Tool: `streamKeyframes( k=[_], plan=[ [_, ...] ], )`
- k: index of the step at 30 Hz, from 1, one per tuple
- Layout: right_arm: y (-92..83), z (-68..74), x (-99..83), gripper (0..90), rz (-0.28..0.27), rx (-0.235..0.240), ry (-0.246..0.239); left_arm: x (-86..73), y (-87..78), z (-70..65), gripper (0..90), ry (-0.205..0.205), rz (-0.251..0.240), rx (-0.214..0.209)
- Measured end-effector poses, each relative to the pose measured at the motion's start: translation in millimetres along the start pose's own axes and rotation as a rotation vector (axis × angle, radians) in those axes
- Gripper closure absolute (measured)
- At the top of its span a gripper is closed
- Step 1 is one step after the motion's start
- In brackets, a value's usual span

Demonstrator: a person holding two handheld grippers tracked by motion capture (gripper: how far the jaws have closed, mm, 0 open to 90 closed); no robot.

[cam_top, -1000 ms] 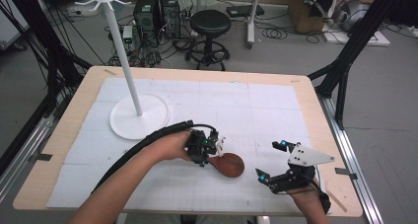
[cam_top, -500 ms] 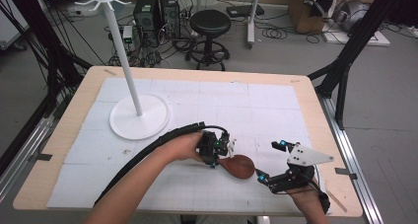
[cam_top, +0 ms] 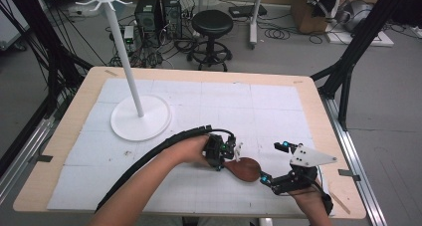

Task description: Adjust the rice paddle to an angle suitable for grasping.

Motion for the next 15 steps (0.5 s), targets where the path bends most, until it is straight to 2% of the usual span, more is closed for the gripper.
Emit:
streamKeyframes(
  k=[3,11,13,15],
  plan=[
    [0.0,0.3,0.1,0.8,0.005,0.003,0.000,0.0,0.0,0.3,75.4,-0.002,-0.003,0.007],
    [-0.1,0.1,-0.1,0.8,-0.001,0.001,-0.001,-0.9,-4.2,0.3,60.5,-0.029,-0.008,0.017],
    [-0.9,0.4,-0.2,0.8,0.002,0.003,0.002,-0.5,-7.6,-0.4,56.2,-0.049,-0.020,0.016],
    [-1.4,0.4,-0.3,0.8,0.000,0.003,0.004,-0.4,-12.3,-0.5,50.9,-0.091,-0.030,-0.006]
  ],
)
Point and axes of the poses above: each handheld gripper's, and its own axes: y roughly forward along the jaws, x roughly out of its top, z roughly to its left, the point moved 1 cm from there along y, roughly forward along the jaws, and after that the axes turned 7 degrees about -y, right-handed, at the moved point
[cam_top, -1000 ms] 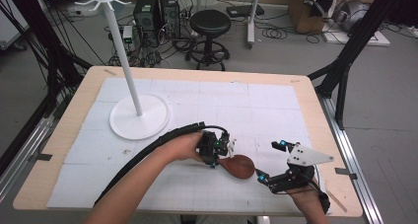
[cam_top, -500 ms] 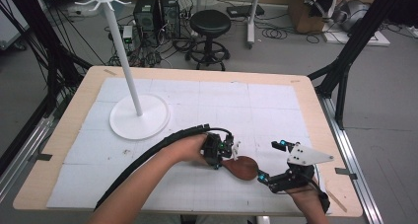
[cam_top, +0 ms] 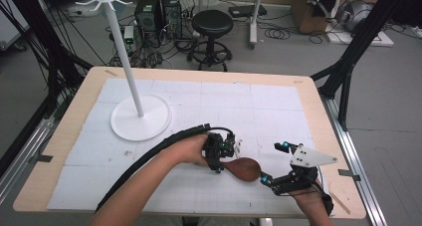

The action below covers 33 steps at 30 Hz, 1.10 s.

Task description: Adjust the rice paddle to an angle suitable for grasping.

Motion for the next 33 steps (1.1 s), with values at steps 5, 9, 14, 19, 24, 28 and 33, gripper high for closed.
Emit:
streamKeyframes(
  k=[5,9,14,19,24,28,33],
  plan=[
    [-0.4,0.0,0.1,0.8,0.001,0.004,0.002,-2.3,-7.2,-1.6,40.8,-0.036,-0.002,-0.016],
    [-0.3,0.7,0.7,0.8,0.002,0.004,0.004,-5.0,-9.6,-2.9,36.6,-0.054,-0.003,-0.015],
    [-1.0,0.5,1.2,0.8,-0.001,0.002,-0.004,-7.8,-10.9,-5.8,27.3,-0.085,-0.005,-0.007],
    [-1.4,0.9,1.2,0.8,0.001,0.007,-0.002,-9.2,-12.5,-10.8,13.1,-0.117,-0.031,0.016],
    [-1.3,1.1,1.4,0.8,-0.001,0.011,-0.002,-13.0,-14.4,-15.7,5.0,-0.128,-0.047,0.000],
    [-1.5,1.1,1.7,0.8,-0.003,0.011,-0.002,-14.9,-17.9,-19.6,1.7,-0.124,-0.055,0.010],
    [-1.7,1.3,1.6,0.8,-0.005,0.014,0.004,-19.5,-22.2,-25.0,1.7,-0.130,-0.075,0.018]
  ],
)
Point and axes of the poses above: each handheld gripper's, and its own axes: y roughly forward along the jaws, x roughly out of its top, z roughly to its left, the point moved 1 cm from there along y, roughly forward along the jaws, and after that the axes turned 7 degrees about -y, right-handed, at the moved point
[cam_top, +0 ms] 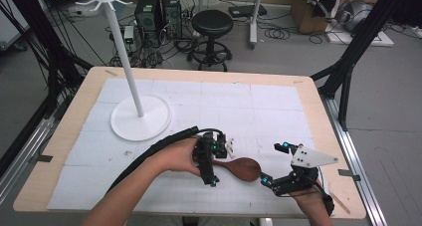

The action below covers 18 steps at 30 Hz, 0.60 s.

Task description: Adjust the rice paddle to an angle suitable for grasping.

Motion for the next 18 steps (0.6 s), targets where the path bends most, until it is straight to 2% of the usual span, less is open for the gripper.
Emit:
streamKeyframes(
  k=[6,10,18],
  plan=[
    [0.0,0.0,0.1,0.8,-0.002,0.001,0.000,-14.8,-6.6,2.6,1.7,-0.052,-0.044,0.008],
    [0.8,0.5,0.1,0.8,0.003,0.001,0.001,-23.7,-13.7,4.0,1.7,-0.077,-0.078,0.023],
    [1.5,1.8,0.6,0.8,0.003,0.006,-0.007,-39.5,-23.9,5.8,1.7,-0.128,-0.135,0.027]
  ],
)
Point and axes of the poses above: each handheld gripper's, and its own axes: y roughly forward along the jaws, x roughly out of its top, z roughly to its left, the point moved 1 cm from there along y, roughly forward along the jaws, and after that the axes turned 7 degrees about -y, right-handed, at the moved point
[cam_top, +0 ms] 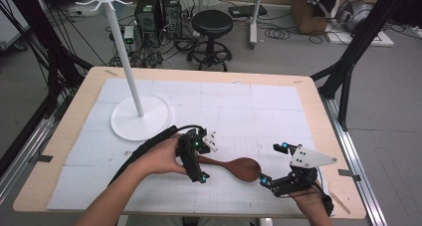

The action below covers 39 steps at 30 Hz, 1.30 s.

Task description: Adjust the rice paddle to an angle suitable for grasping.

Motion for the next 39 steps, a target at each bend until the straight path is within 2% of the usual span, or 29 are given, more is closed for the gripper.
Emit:
streamKeyframes(
  k=[27,33,39],
  plan=[
    [4.0,2.0,-0.4,0.8,0.019,0.022,0.010,-55.0,-40.1,5.9,1.7,-0.130,-0.187,0.032],
    [4.3,2.8,-0.5,0.8,0.021,0.029,0.013,-67.7,-50.1,4.4,1.7,-0.150,-0.238,0.047],
    [5.1,3.4,-0.5,0.8,0.018,0.027,0.004,-81.7,-57.9,3.8,1.7,-0.193,-0.296,0.054]
  ],
)
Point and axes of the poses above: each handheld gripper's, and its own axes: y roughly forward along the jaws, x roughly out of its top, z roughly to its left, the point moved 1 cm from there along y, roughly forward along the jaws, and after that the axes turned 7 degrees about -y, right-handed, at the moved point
